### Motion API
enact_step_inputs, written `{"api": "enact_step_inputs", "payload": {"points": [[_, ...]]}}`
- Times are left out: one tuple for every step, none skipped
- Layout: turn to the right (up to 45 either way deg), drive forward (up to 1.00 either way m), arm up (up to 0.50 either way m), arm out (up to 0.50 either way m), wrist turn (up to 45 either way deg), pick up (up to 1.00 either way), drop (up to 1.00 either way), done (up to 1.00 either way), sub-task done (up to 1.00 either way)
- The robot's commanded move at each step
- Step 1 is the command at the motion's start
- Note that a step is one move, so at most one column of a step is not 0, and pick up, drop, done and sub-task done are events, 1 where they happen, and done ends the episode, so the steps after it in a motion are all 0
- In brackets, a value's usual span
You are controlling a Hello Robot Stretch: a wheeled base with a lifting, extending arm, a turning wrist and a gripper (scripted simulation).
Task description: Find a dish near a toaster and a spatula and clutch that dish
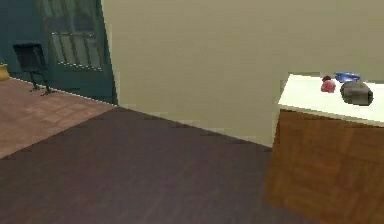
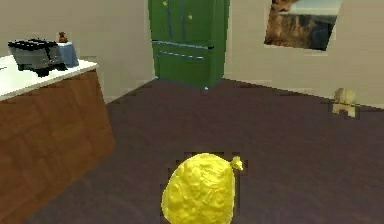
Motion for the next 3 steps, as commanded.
{"api": "enact_step_inputs", "payload": {"points": [[0.0,1.00,0.00,0.00,0.0,0.00,0.00,0.00,0.00],[3.0,0.00,0.00,0.00,0.0,0.00,0.00,0.00,0.00],[0.0,0.35,0.00,0.00,0.0,0.00,0.00,0.00,0.00]]}}
